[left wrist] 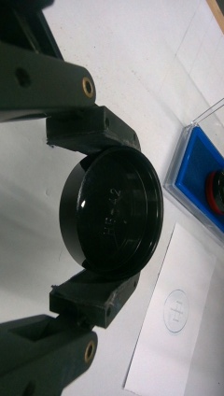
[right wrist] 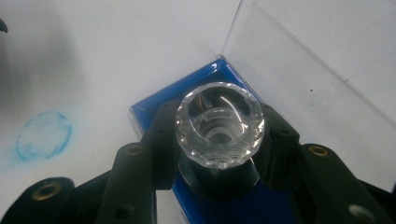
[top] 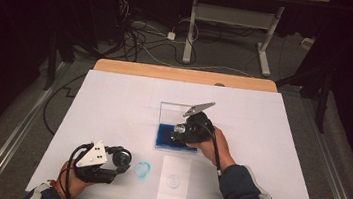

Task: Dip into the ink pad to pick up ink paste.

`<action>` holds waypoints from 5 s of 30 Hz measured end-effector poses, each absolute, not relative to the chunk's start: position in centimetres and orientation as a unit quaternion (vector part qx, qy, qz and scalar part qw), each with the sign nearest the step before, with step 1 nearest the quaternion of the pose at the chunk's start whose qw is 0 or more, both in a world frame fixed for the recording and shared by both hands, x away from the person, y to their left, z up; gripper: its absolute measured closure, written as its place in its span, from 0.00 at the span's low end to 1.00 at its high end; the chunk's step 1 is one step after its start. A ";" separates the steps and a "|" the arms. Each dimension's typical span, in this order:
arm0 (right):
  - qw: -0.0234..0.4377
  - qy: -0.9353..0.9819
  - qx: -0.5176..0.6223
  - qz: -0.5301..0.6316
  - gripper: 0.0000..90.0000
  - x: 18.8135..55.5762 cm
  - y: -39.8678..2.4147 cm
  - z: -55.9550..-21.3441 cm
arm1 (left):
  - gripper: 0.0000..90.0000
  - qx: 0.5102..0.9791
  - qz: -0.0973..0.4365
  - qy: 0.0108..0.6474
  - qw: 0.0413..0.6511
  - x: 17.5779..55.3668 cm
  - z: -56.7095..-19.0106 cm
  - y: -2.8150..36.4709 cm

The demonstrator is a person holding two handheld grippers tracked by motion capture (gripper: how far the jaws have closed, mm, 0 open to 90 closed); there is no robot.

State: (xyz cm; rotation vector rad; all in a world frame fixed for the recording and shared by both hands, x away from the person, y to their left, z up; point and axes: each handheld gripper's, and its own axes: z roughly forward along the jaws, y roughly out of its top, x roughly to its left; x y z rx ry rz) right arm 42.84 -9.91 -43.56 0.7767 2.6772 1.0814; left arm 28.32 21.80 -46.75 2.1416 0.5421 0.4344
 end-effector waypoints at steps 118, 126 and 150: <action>0.099 0.899 0.246 0.350 0.64 42.0 -10.6 -42.8 | 0.41 0.860 0.179 0.213 0.428 28.3 -46.5 21.8; 0.110 0.897 0.238 0.356 0.64 41.3 -10.8 -41.4 | 0.41 0.860 0.179 0.211 0.429 28.3 -46.5 21.7; 0.122 0.889 0.219 0.384 0.64 39.6 -12.1 -38.5 | 0.41 0.854 0.181 0.223 0.433 28.4 -46.7 21.9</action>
